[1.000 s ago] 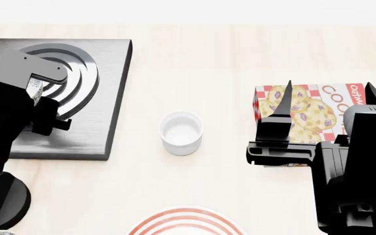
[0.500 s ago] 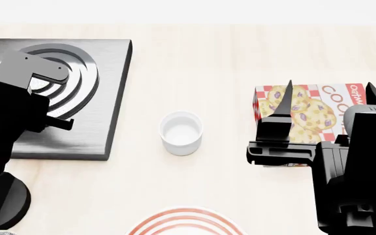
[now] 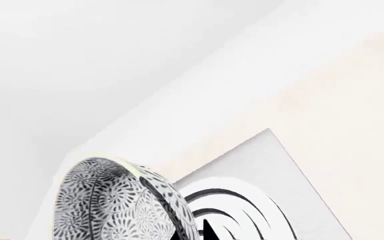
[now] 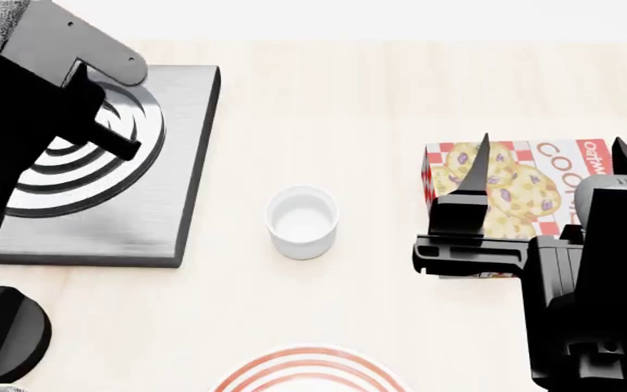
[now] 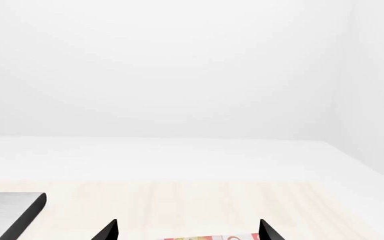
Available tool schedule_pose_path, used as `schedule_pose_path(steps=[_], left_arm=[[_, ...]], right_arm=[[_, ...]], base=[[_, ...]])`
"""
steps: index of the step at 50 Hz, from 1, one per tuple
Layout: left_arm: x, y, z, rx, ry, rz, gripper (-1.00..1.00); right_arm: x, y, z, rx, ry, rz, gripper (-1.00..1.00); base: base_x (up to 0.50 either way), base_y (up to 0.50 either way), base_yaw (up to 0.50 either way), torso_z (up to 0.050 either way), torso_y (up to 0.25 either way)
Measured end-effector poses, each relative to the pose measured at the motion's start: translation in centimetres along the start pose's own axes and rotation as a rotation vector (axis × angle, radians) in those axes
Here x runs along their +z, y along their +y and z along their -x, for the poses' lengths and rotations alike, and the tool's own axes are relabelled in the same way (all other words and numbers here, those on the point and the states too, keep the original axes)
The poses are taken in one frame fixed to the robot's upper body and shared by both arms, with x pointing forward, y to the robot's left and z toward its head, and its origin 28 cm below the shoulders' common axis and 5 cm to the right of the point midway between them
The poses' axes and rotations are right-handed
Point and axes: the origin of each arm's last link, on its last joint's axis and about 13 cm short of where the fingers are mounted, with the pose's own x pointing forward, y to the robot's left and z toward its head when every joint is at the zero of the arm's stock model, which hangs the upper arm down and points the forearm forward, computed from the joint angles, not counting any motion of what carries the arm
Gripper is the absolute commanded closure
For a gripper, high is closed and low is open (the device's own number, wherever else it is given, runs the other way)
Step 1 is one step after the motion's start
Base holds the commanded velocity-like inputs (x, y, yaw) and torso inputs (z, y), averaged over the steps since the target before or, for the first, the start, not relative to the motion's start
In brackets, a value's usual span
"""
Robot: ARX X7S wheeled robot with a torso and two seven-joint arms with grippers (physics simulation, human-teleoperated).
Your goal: Pick the akita bowl on the stove and place it on the plate.
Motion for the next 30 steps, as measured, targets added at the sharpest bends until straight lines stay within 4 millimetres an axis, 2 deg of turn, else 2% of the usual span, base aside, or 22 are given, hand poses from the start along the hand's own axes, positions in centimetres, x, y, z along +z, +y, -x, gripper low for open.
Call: schedule_pose_path(steps=[17,30], left_arm=[[3.0,0.7,3.0,-0.135,-0.218,-0.424,1.00],[4.7,0.5,5.8,-0.263,-0.368,-0.635,1.00]], right_arm=[[0.0,0.0,0.0,0.000,0.000,-0.001,-1.00],[0.1,0.0,0.0,0.000,0.000,-0.001,-1.00]], base=[[0.00,0.00,0.00,0.000,0.000],[0.00,0.00,0.00,0.000,0.000]])
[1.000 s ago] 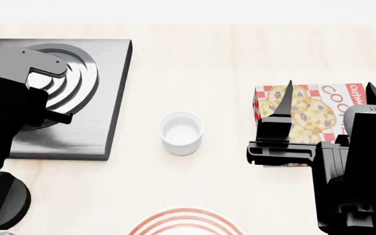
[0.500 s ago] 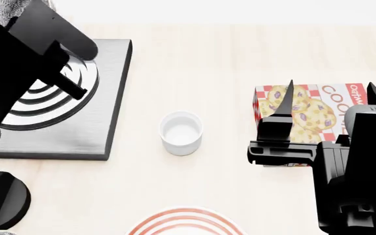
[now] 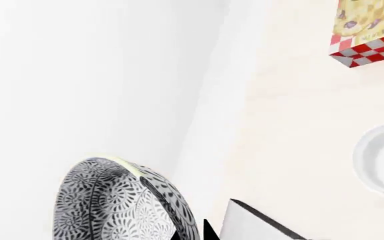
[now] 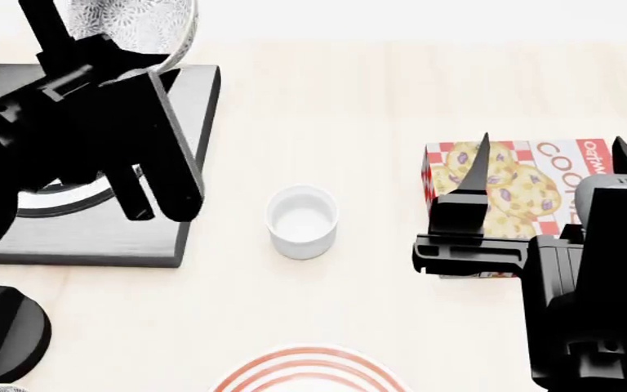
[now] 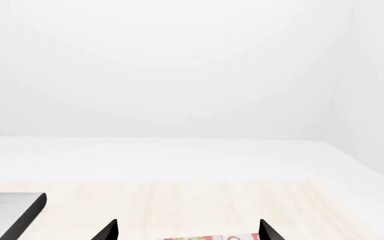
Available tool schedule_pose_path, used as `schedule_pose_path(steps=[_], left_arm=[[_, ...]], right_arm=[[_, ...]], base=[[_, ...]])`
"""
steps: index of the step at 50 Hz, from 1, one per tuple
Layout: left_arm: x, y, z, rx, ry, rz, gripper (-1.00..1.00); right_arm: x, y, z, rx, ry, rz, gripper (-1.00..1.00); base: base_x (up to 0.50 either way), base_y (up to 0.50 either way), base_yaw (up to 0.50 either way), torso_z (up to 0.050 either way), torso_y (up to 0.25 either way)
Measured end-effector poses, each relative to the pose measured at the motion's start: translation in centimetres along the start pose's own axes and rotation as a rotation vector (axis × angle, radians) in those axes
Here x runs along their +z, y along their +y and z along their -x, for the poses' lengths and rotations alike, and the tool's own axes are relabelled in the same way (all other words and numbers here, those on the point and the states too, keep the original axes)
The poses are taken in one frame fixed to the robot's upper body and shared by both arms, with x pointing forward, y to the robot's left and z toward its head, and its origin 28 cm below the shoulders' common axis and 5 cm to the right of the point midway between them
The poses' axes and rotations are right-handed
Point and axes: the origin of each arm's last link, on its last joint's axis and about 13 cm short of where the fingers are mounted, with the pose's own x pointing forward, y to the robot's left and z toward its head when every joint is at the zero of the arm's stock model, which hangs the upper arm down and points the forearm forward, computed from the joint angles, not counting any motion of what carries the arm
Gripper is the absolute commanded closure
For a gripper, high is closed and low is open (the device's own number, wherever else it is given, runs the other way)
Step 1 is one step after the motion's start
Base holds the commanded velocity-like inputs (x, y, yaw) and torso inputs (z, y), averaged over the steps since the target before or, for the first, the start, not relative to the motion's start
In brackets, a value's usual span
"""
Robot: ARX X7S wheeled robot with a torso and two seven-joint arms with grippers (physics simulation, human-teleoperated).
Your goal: Pick the akita bowl on the stove and place it on the plate.
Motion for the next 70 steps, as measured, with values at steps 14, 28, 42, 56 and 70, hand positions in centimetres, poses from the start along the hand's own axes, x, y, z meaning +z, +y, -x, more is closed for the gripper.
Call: schedule_pose_path(steps=[14,28,42,56,70], left_arm=[[2.4,-0.3,2.1,-0.151,-0.138,-0.013,1.00],[4.4,-1.4,3.9,-0.323,-0.213,0.020,1.00],[5.7,-3.3,5.1,-0.469,-0.255,-0.016,1.00],[6.2,-5.3,5.3,-0.562,-0.270,-0.087,1.00],[6.0,-7.7,5.5,-0.633,-0.263,-0.154,1.00]], right_arm=[[0.0,0.0,0.0,0.002,0.000,0.002,-1.00],[-0.1,0.0,0.0,0.002,-0.001,0.002,-1.00],[0.0,0.0,0.0,0.003,-0.001,0.002,-1.00],[0.0,0.0,0.0,0.002,-0.001,-0.001,-1.00],[0.0,0.0,0.0,0.001,-0.001,-0.003,-1.00]], base=[[0.00,0.00,0.00,0.000,0.000],[0.00,0.00,0.00,0.000,0.000],[0.00,0.00,0.00,0.000,0.001],[0.00,0.00,0.00,0.000,0.000],[0.00,0.00,0.00,0.000,0.000]])
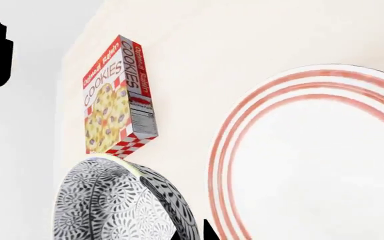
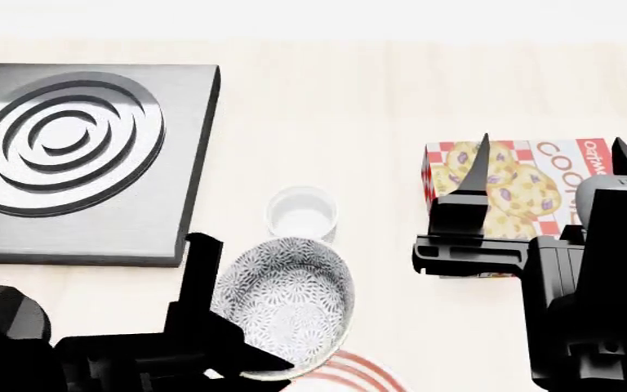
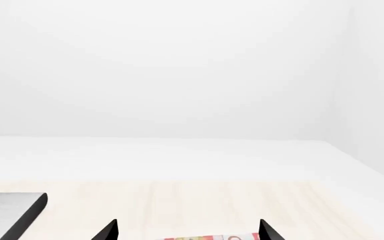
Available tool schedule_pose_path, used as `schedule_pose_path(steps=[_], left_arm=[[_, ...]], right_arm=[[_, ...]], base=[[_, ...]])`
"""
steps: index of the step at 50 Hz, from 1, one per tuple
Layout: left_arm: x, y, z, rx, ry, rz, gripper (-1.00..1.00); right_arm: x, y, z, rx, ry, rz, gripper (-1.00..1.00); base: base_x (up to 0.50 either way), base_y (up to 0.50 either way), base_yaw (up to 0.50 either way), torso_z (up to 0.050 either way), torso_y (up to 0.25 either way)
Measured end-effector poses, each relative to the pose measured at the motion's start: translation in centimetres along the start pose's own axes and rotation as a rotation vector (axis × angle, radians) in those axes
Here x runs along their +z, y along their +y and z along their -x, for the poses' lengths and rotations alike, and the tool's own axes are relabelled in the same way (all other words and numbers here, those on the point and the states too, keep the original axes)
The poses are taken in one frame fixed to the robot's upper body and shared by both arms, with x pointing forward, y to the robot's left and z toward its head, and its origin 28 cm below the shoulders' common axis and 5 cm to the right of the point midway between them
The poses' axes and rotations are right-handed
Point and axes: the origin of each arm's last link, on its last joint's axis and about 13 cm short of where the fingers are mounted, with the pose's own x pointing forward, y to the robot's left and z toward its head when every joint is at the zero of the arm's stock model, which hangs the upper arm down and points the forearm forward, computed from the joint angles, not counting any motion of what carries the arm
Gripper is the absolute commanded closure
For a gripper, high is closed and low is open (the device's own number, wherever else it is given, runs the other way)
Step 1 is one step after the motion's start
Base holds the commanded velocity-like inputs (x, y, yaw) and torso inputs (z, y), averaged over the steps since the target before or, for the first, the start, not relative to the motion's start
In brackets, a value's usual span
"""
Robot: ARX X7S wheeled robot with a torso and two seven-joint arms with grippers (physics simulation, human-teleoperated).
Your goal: Pick the akita bowl on the stove and place it on the plate.
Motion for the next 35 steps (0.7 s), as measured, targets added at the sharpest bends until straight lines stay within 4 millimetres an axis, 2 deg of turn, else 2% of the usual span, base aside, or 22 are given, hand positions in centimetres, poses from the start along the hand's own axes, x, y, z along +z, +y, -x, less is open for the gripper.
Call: schedule_pose_path(steps=[35], left_arm=[[0.3,-4.2,-2.3,-0.074,0.039,-0.089,1.00]], right_arm=[[0.1,0.0,0.1,0.001,-0.001,-0.001,-1.00]], base=[[0.00,0.00,0.00,0.000,0.000]])
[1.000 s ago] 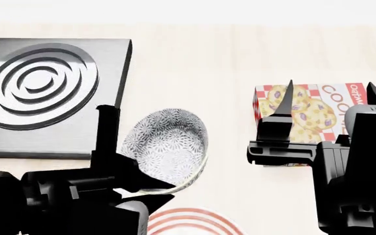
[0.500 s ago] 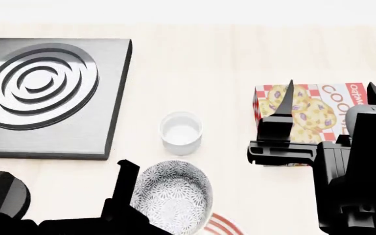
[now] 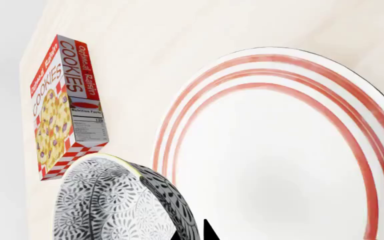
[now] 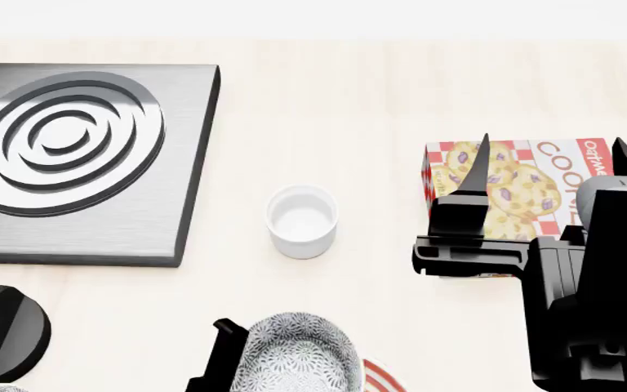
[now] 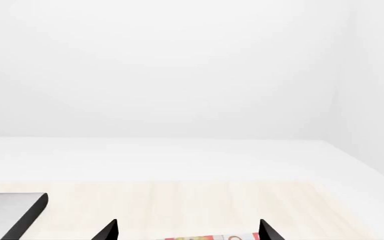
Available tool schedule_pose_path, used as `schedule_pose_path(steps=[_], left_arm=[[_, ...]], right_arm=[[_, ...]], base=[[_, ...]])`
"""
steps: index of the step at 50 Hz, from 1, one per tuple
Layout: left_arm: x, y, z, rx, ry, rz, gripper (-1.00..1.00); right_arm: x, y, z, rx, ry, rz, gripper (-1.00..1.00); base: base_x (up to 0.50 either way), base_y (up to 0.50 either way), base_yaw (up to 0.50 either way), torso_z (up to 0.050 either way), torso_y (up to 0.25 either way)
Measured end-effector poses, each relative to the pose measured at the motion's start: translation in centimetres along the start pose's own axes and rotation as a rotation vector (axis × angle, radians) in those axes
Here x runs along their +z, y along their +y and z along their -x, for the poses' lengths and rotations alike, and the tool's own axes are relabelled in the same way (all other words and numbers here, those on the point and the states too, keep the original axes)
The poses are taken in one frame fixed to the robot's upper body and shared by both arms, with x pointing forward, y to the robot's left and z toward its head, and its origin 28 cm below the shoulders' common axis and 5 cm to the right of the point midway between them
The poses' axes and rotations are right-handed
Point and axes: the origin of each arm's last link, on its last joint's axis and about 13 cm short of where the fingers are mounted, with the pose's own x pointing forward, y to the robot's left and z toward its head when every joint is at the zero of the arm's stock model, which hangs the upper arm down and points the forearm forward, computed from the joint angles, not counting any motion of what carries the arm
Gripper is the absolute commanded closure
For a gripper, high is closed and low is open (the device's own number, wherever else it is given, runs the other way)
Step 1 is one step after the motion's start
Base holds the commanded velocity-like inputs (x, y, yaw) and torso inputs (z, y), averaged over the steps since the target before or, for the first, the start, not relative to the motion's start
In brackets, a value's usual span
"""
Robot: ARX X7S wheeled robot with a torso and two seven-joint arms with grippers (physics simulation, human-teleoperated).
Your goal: Pick the akita bowl on the stove and place it on the plate.
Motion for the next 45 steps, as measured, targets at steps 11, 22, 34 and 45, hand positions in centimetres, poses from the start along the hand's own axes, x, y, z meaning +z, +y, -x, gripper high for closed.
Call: schedule_pose_path(steps=[11,22,34,45], left_arm=[[0.3,-0.7,-0.4,-0.005,-0.007,-0.002,1.00],[0.6,-1.3,-0.8,-0.015,-0.018,-0.003,1.00],[0.9,-1.7,-1.0,-0.022,-0.027,-0.007,1.00],[1.1,-2.0,-1.2,-0.027,-0.032,-0.009,1.00]], right_arm=[[0.0,0.0,0.0,0.000,0.000,0.000,-1.00],[0.0,0.0,0.0,0.001,0.000,0.000,-1.00],[0.0,0.0,0.0,0.001,0.000,0.000,-1.00],[0.0,0.0,0.0,0.001,0.000,0.001,-1.00]], base=[[0.00,0.00,0.00,0.000,0.001],[0.00,0.00,0.00,0.000,0.000],[0.00,0.00,0.00,0.000,0.000],[0.00,0.00,0.00,0.000,0.001]])
